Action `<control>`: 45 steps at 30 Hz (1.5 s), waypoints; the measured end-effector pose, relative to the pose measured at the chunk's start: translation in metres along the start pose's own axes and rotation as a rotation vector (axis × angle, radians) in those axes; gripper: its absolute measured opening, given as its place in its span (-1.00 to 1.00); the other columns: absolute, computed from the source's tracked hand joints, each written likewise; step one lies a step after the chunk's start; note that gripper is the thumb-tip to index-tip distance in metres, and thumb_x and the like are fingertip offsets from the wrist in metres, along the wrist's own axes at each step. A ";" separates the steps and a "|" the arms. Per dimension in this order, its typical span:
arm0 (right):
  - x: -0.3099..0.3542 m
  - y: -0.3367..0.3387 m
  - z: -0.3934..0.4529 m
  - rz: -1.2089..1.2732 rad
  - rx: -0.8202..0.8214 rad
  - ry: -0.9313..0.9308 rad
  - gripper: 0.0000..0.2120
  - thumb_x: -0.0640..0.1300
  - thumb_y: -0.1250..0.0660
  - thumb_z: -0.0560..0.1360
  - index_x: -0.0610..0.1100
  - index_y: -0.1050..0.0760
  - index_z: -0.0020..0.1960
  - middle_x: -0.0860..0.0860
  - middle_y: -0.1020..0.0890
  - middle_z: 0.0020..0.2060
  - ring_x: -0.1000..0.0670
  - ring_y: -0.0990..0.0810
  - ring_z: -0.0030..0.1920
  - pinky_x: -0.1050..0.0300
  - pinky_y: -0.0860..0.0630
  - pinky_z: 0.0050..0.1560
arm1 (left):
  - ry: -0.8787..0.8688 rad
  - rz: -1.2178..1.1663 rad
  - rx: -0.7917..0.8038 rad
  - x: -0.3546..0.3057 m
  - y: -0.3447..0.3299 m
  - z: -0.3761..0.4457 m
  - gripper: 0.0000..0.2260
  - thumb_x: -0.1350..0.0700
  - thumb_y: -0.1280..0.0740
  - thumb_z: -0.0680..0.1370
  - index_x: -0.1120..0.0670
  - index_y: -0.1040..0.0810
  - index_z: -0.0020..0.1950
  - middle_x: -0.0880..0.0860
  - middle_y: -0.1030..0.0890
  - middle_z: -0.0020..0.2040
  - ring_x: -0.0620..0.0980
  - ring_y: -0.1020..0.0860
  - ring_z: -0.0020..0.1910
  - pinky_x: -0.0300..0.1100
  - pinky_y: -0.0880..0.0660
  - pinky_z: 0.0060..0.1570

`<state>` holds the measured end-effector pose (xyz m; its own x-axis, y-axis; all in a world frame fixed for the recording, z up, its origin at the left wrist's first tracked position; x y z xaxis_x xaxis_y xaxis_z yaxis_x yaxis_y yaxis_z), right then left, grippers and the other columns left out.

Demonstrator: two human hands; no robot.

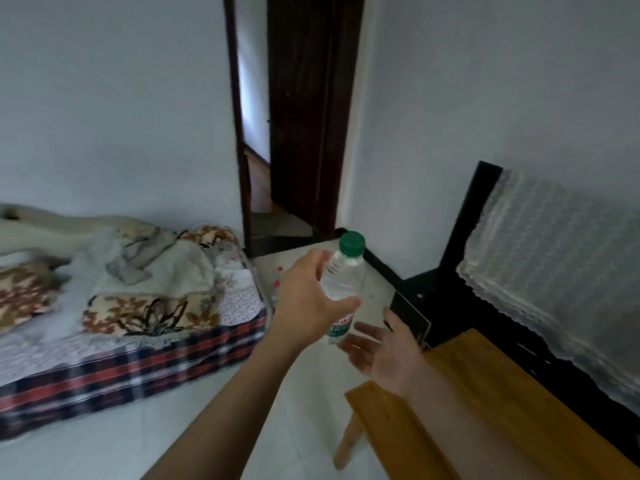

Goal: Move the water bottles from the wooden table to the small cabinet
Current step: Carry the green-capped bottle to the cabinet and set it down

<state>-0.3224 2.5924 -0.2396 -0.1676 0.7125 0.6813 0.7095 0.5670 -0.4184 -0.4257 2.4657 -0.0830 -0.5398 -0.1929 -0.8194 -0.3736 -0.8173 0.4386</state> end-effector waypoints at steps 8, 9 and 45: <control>-0.022 -0.101 0.052 -0.139 0.194 -0.127 -0.42 0.23 -0.24 0.53 -0.31 -0.48 0.17 -0.30 -0.66 0.00 -0.22 -0.66 -0.18 0.00 -0.51 -0.20 | 0.096 0.164 -0.219 0.045 0.085 0.004 -0.50 -0.04 -0.61 0.28 -0.10 -0.50 0.13 -0.15 -0.63 -0.02 -0.25 -0.60 -0.07 -0.23 -0.60 -0.06; -0.023 -0.111 0.060 -0.153 0.225 -0.143 -0.43 0.23 -0.24 0.53 -0.30 -0.49 0.14 -0.28 -0.67 -0.05 -0.22 -0.68 -0.21 0.01 -0.49 -0.20 | 0.110 0.186 -0.241 0.049 0.091 0.005 -0.51 -0.03 -0.62 0.28 -0.11 -0.50 0.11 -0.16 -0.62 -0.04 -0.28 -0.59 -0.08 -0.30 -0.57 -0.10; -0.188 -0.180 -0.090 -0.792 0.974 -0.554 -0.41 0.26 -0.15 0.57 -0.25 -0.44 0.27 -0.30 -0.65 0.08 -0.24 -0.67 0.00 0.01 -0.57 -0.17 | 0.657 0.484 -1.019 -0.050 0.171 -0.258 -0.45 0.03 -0.62 0.31 -0.04 -0.48 0.22 -0.17 -0.53 0.04 -0.12 -0.55 0.03 -0.19 -0.54 0.03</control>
<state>-0.3566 2.3192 -0.2386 -0.7113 0.0054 0.7029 -0.4279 0.7901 -0.4390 -0.2682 2.1953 -0.0620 0.1175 -0.5724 -0.8115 0.6459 -0.5767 0.5002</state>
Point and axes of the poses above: each hand's wrist, its own z-axis towards the middle knuckle, its own y-axis out of the back of the hand, x = y × z, the point moved 9 cm from there along z, towards the middle knuckle
